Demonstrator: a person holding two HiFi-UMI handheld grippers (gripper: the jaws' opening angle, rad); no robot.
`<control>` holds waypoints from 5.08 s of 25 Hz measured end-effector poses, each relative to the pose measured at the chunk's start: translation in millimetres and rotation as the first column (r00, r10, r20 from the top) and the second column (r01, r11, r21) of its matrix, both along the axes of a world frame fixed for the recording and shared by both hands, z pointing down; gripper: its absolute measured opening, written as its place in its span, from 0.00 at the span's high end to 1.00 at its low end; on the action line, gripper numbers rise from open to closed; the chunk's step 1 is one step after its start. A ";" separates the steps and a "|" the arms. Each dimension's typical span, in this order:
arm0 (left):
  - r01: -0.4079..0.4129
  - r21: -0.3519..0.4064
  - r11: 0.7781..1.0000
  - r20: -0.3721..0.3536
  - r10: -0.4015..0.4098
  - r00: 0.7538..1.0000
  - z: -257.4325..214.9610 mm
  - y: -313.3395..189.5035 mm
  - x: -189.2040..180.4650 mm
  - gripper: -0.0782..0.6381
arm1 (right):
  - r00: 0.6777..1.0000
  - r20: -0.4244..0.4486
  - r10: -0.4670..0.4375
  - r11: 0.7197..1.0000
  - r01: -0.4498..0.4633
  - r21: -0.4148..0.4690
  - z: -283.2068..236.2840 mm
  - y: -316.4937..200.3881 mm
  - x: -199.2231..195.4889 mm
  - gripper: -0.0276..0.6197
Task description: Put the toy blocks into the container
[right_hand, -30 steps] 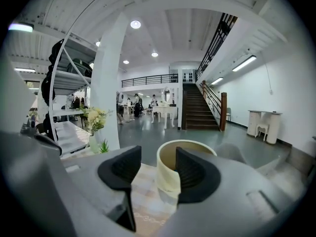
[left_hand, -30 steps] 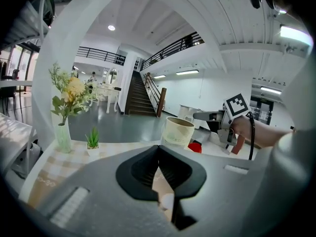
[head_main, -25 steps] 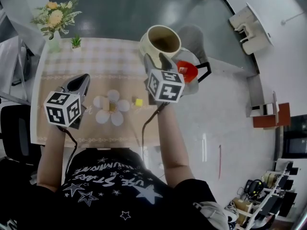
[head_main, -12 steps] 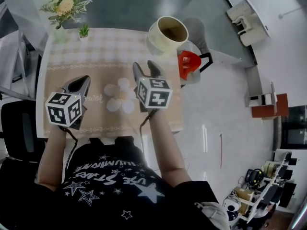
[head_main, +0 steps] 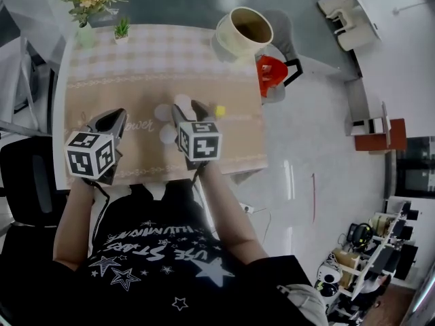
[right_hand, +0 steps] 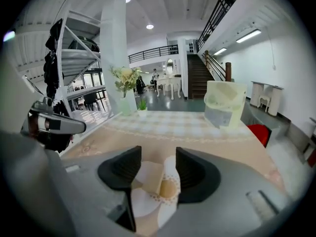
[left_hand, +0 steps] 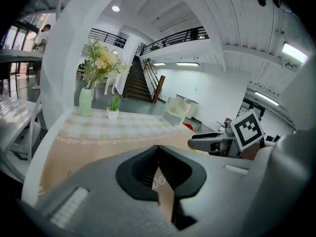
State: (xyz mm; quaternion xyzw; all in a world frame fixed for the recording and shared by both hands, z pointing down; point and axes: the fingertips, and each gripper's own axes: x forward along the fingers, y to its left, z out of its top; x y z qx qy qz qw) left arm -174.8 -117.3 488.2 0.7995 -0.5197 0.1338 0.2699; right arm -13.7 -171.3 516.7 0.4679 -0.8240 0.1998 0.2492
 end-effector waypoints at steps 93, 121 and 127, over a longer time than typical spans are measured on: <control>0.050 0.177 0.983 0.088 -0.066 0.994 -92.8 -208.1 150.6 0.88 | 0.999 0.002 -0.038 0.957 0.036 0.287 -137.4 -300.0 163.2 0.72; 0.026 0.181 0.983 0.087 -0.042 0.995 -91.1 -199.5 157.7 0.88 | 1.000 0.025 0.003 0.961 -0.009 0.275 -130.1 -287.3 173.3 0.66; -0.009 0.191 0.981 0.071 -0.005 0.997 -99.4 -182.3 157.4 0.88 | 0.999 0.034 0.038 0.957 -0.046 0.286 -142.2 -259.4 176.8 0.66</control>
